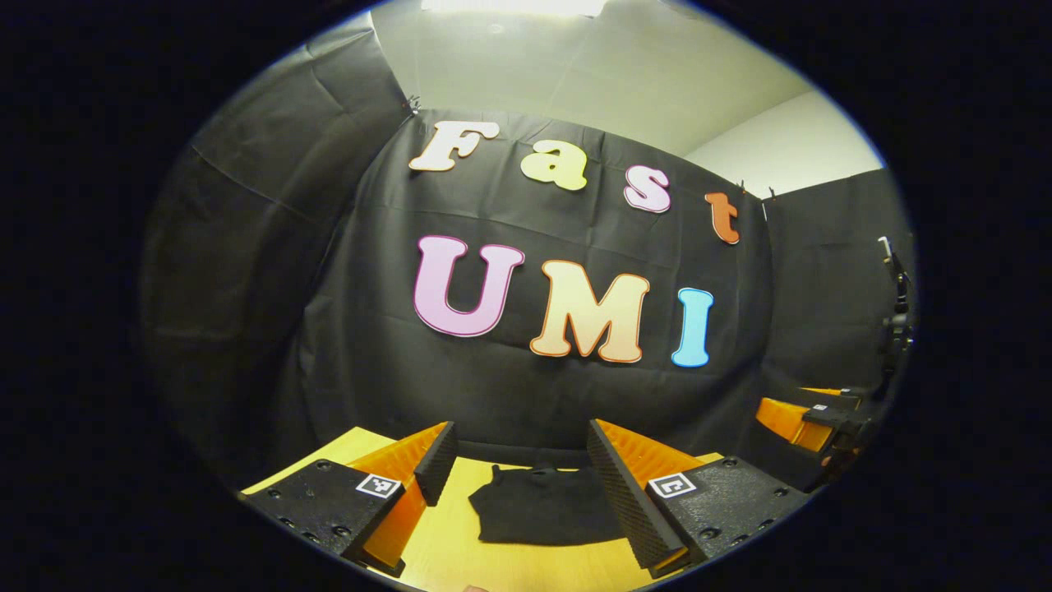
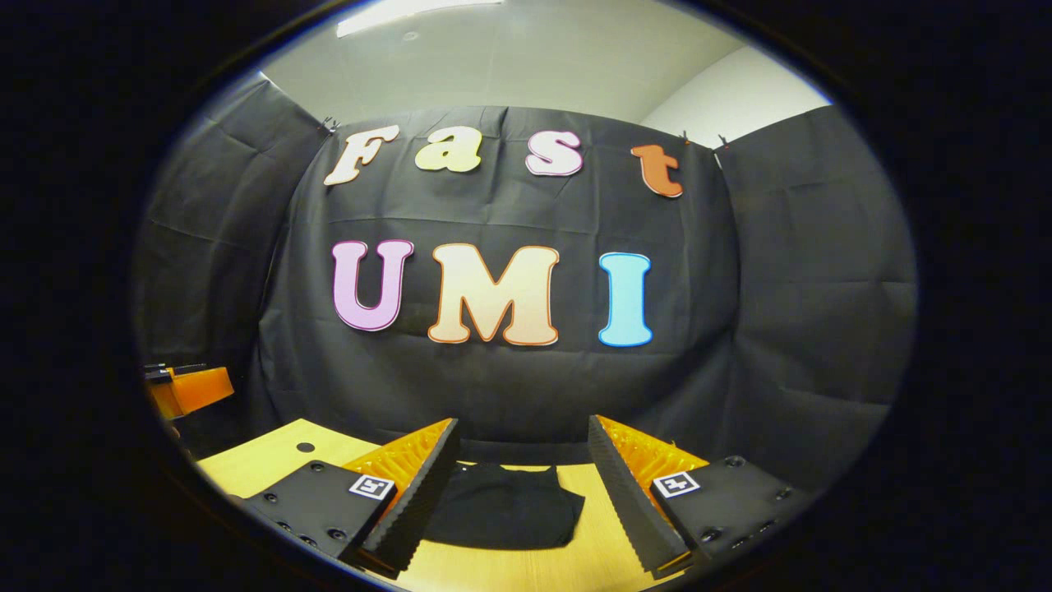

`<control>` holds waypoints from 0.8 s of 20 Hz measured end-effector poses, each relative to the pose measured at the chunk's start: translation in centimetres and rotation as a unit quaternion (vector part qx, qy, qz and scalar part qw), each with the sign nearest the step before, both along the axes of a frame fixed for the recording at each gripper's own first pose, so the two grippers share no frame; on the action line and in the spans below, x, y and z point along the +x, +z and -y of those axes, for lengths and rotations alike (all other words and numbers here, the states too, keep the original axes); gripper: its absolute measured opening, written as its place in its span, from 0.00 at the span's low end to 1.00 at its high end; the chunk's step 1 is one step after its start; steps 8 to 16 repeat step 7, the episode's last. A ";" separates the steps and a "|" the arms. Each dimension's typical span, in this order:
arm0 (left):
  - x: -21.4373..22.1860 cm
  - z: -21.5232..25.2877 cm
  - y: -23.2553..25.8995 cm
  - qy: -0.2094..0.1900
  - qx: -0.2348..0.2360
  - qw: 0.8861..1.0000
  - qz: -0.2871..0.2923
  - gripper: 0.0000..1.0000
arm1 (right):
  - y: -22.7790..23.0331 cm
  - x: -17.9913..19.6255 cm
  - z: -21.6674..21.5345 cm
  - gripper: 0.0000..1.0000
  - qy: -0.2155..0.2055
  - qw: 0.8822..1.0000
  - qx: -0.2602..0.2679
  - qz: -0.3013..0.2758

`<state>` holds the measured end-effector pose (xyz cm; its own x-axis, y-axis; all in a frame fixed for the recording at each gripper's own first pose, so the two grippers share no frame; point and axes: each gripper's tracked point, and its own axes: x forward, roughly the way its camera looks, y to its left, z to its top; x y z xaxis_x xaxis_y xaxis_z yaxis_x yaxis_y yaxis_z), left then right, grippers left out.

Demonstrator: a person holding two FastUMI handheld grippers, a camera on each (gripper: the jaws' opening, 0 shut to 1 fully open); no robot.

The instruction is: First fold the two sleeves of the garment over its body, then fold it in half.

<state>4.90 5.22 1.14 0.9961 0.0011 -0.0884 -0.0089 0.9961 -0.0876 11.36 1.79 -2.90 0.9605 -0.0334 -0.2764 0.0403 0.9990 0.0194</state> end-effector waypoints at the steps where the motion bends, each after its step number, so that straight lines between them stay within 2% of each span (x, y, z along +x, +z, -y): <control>1: -1.0 -0.1 0.5 -0.005 0.011 1.000 0.006 0.92 | 0.5 -1.3 -0.4 0.98 -0.004 1.000 -0.001 0.005; 3: -2.6 -0.7 0.8 -0.010 0.035 0.999 0.010 0.92 | 1.0 -4.0 -1.1 0.98 -0.013 1.000 -0.011 0.011; 6: -4.9 -0.4 1.2 -0.027 0.036 0.999 0.017 0.93 | 1.6 -7.1 -2.1 1.00 -0.025 0.999 -0.014 0.017; 7: -5.5 -0.5 1.5 -0.034 0.041 0.998 0.023 0.92 | 2.0 -7.9 -2.5 0.98 -0.027 0.999 -0.012 0.020; 16: -5.5 -0.5 1.5 -0.034 0.041 0.998 0.023 0.92 | 2.0 -7.9 -2.5 0.98 -0.027 0.999 -0.012 0.020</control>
